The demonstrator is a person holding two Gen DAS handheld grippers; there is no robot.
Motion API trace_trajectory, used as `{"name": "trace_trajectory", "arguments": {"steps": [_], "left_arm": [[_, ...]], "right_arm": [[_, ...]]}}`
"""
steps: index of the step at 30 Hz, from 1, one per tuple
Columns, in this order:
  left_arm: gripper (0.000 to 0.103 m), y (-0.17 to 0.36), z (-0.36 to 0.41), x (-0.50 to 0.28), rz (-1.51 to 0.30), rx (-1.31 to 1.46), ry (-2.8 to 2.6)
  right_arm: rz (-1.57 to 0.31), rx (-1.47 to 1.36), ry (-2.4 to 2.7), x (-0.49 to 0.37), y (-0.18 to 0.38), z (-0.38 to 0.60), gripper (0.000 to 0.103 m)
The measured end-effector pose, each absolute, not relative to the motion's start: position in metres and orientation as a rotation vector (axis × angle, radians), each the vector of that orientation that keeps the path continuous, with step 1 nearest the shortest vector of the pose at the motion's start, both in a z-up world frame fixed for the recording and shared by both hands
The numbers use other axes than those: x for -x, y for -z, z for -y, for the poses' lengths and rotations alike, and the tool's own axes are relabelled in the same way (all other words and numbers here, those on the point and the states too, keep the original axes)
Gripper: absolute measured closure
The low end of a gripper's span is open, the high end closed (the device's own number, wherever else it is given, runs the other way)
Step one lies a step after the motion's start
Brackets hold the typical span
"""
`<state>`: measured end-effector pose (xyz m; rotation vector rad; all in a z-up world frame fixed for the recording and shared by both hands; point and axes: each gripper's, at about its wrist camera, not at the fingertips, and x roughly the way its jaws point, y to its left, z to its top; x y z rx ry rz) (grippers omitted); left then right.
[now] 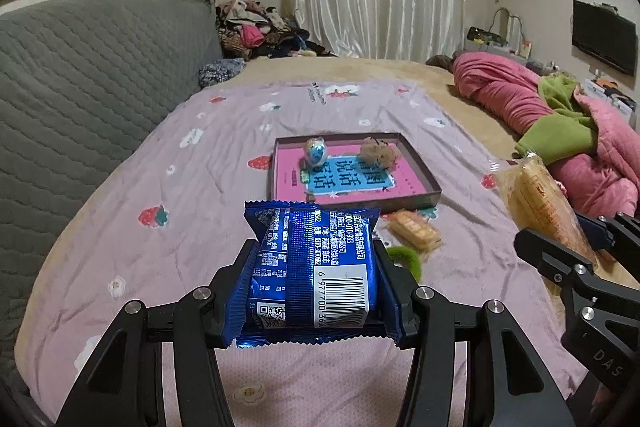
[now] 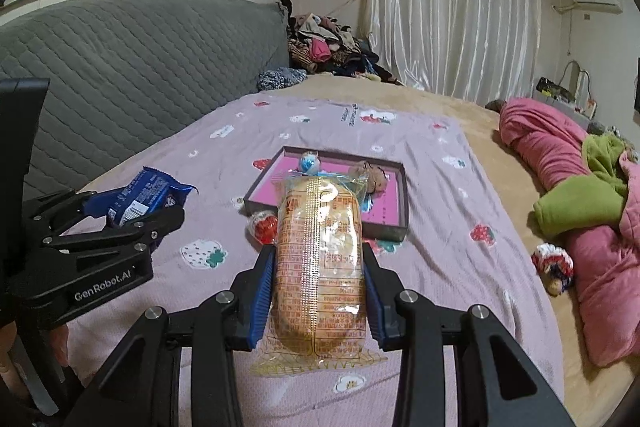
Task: Organize objects
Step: 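Lift both packets and carry them toward the pink book tray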
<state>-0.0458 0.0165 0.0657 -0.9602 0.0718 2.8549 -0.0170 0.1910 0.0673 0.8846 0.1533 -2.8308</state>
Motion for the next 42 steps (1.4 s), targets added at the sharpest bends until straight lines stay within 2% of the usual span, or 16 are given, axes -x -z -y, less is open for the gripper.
{"name": "trace_trajectory", "arguments": {"steps": [16,42], "left_arm": [[0.047,-0.081,-0.025,0.104,-0.080,0.924,-2.868],[0.047,-0.054,-0.039,0.254,-0.065,1.024,-2.852]], "right_arm": [[-0.120,-0.838,2.838,0.068,-0.086,-0.199,0.063],[-0.094,-0.901,2.849,0.209,-0.068,-0.234,0.063]]}}
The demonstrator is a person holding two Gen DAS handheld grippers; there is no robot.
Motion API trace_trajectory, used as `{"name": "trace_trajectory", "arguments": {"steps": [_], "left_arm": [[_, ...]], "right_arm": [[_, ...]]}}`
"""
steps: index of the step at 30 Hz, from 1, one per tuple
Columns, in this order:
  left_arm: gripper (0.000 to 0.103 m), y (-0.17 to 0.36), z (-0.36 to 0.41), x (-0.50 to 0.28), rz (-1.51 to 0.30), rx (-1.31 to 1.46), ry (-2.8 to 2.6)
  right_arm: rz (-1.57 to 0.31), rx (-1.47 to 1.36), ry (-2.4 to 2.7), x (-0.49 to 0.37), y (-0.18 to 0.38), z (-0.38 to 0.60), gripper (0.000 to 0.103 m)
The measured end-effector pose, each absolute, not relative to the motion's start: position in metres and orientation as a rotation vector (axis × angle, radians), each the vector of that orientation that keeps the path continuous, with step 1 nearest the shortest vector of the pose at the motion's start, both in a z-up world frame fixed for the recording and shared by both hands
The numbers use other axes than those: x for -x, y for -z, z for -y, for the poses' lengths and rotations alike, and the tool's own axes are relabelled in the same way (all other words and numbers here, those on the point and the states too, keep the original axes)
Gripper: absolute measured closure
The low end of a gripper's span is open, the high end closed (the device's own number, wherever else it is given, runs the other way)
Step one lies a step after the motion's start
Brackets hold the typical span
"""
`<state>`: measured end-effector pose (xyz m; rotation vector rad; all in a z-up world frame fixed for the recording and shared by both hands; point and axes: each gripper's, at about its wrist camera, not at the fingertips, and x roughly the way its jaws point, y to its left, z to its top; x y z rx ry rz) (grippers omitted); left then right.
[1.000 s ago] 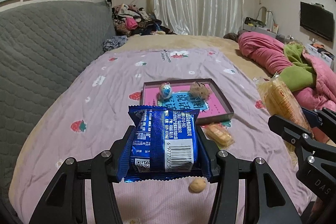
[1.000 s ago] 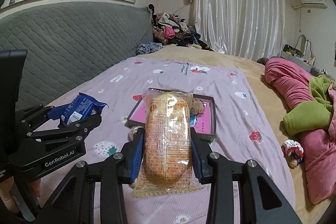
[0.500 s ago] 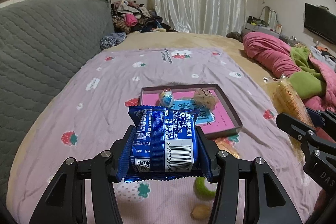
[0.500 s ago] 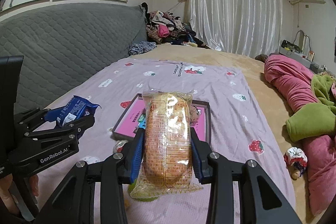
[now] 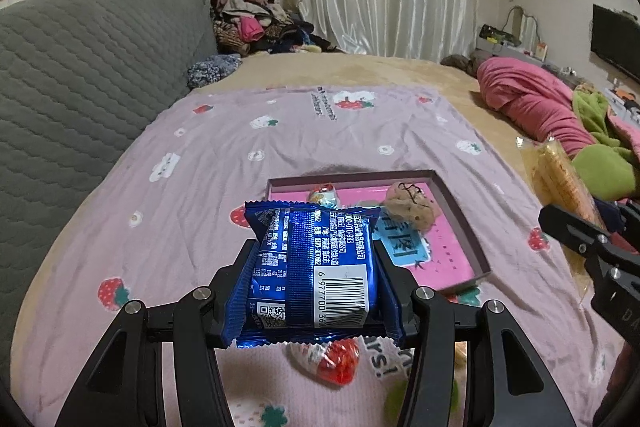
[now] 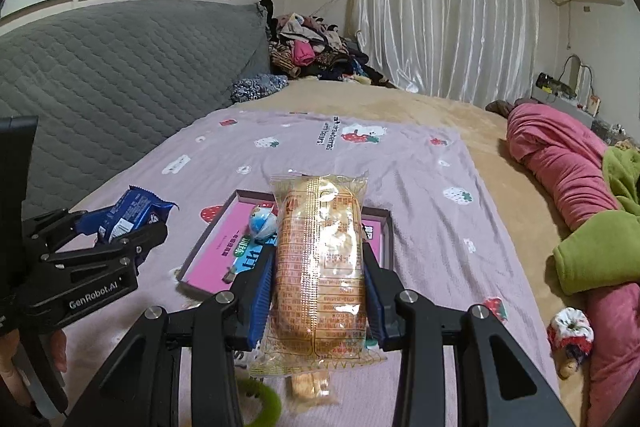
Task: Organize objects
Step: 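Lift both packets and carry them toward the pink book tray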
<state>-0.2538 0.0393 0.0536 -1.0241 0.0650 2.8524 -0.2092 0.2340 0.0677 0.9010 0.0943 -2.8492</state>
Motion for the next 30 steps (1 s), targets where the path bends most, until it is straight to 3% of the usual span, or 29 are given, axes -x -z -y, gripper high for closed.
{"name": "trace_trajectory", "arguments": {"steps": [11,30], "left_arm": [[0.047,-0.004,-0.051,0.321,-0.074,1.081,-2.839],[0.047,0.075,-0.056,0.373,-0.061,1.190,-2.782]], "right_arm": [[-0.055,-0.962,2.831,0.272,-0.027,-0.243,0.063],[-0.040,-1.185,2.762,0.331,0.080,-0.255,0.063]]}}
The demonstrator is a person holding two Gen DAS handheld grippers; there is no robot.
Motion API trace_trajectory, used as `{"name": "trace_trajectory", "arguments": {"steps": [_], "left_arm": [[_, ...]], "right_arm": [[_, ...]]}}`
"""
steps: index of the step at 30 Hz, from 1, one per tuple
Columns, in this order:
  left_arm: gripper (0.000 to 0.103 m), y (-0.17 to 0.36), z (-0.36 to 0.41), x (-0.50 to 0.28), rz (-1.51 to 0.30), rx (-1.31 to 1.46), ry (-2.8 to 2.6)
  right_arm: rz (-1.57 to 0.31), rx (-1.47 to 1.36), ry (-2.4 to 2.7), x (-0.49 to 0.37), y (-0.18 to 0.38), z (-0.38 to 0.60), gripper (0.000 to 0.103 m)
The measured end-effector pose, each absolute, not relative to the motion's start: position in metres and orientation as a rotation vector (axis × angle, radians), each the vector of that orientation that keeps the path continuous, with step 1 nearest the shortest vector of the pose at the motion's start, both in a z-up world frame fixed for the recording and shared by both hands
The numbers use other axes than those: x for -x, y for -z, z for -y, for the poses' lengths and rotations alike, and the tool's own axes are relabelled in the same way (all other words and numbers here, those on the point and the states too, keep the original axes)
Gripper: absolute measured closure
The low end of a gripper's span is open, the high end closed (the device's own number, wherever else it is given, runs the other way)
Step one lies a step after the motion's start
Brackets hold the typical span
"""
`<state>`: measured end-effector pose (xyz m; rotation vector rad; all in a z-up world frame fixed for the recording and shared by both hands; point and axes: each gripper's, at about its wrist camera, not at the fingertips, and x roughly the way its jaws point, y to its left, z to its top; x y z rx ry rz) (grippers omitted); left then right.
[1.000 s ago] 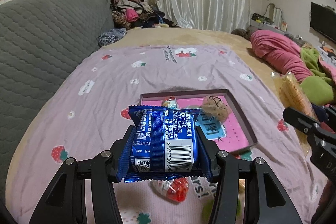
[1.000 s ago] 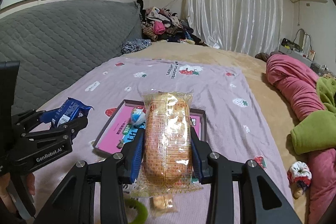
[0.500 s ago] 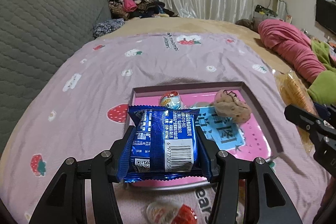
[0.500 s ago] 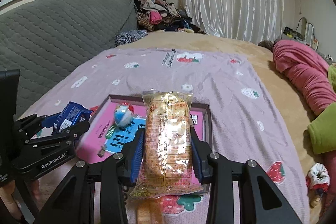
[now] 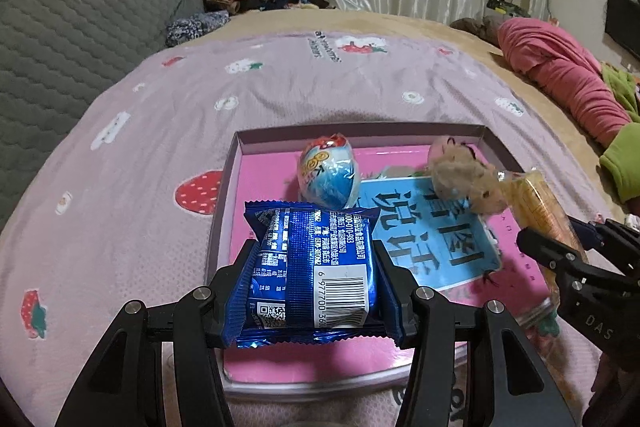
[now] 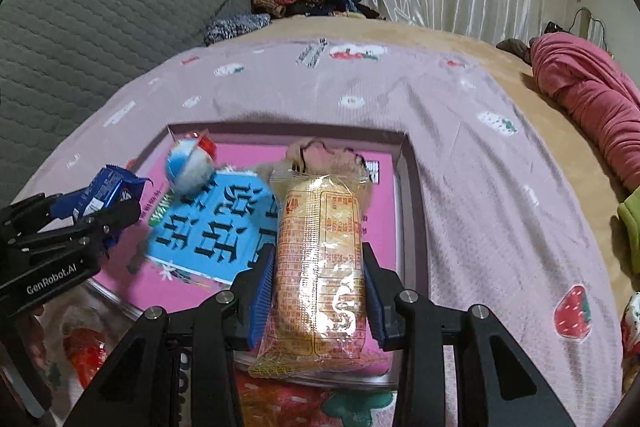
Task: Organize objects
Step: 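Lift both packets and carry them toward the pink book tray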
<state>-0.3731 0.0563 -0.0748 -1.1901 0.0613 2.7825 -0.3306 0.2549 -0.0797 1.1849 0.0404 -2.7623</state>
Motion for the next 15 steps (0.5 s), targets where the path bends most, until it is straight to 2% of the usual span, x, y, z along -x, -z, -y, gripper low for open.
{"name": "trace_trajectory", "arguments": {"steps": [4,15], "left_arm": [[0.047,0.090,-0.051,0.380,-0.015,1.238,-2.752],[0.047,0.116,-0.054,0.395,-0.032,1.369,-2.680]], "right_arm": [[-0.063,-1.218,2.759,0.335,0.088,-0.254,0.063],[-0.078,-1.334,2.731,0.346,0.109,-0.257,0.062]]}}
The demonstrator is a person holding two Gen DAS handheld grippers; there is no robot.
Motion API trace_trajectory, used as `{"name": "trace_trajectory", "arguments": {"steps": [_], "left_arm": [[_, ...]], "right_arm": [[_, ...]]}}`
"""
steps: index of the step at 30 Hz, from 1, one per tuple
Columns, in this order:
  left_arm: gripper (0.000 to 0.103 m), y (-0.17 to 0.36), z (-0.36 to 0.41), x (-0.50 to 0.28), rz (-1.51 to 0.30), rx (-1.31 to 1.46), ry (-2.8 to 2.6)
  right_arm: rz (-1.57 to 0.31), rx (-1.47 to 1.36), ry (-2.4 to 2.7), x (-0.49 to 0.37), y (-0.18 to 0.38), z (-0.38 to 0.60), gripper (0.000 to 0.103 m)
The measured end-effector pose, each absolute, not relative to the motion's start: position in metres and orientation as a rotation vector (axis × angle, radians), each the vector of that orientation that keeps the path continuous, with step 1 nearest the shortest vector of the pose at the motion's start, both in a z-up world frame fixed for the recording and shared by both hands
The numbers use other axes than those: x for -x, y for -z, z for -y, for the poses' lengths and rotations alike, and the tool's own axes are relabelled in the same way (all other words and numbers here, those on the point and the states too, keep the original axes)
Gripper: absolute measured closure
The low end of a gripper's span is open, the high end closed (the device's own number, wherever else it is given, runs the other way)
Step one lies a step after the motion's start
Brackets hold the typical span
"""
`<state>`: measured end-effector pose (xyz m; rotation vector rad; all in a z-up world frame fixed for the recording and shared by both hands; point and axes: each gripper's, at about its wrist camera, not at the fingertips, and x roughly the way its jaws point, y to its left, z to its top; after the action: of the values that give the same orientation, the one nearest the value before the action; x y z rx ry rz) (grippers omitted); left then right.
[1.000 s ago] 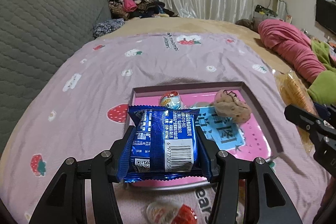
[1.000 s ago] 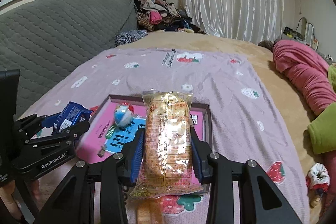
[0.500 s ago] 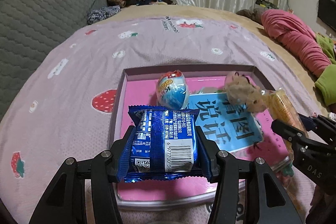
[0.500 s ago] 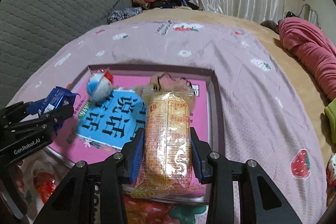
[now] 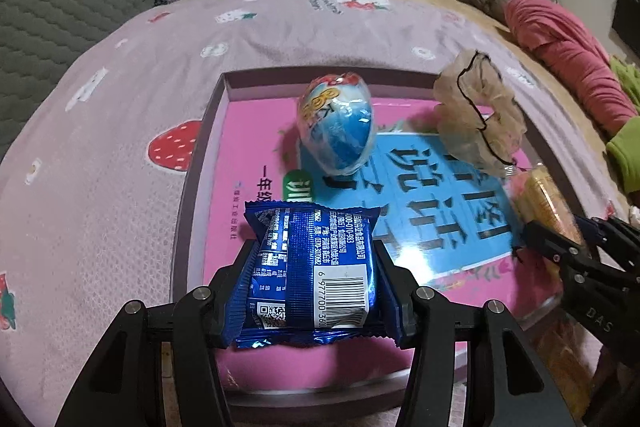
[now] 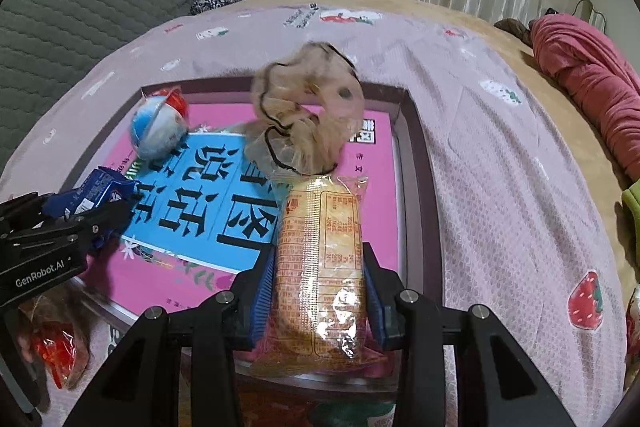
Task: Organize objects
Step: 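Lift both packets and carry them toward the pink book tray, then open left gripper over tray to drop blue packet while right releases wafer packet, then withdraw both grippers back from the tray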
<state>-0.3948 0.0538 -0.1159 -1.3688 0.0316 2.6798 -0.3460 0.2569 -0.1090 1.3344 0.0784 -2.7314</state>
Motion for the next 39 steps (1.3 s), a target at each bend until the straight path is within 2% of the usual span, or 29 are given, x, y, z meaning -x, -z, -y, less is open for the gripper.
{"name": "trace_trajectory", "arguments": {"steps": [9,15,20,24,28,39], "left_arm": [[0.044,0.114,-0.047,0.393,-0.003,1.362,-2.690],[0.031,0.101,-0.047,0.384,-0.017,1.292,-2.736],[0.029,0.088,-0.045,0.375,-0.020,1.251,-2.756],[0.024,0.073,-0.043,0.362,-0.026,1.203,-2.787],[0.023,0.056,-0.039,0.343,-0.029,1.157,-2.818],[0.023,0.021,-0.026,0.270,-0.019,1.134,-2.845]], "right_arm": [[-0.081,-1.331,2.728,0.345,0.109,-0.256,0.059],[-0.072,-1.301,2.740,0.342,0.102,-0.256,0.049],[-0.050,-1.261,2.751,0.337,0.091,-0.256,0.043],[-0.045,-1.192,2.783,0.324,0.071,-0.256,0.035],[-0.037,-1.123,2.802,0.307,0.050,-0.254,0.028],[0.013,-1.038,2.829,0.241,0.006,-0.256,0.020]]}}
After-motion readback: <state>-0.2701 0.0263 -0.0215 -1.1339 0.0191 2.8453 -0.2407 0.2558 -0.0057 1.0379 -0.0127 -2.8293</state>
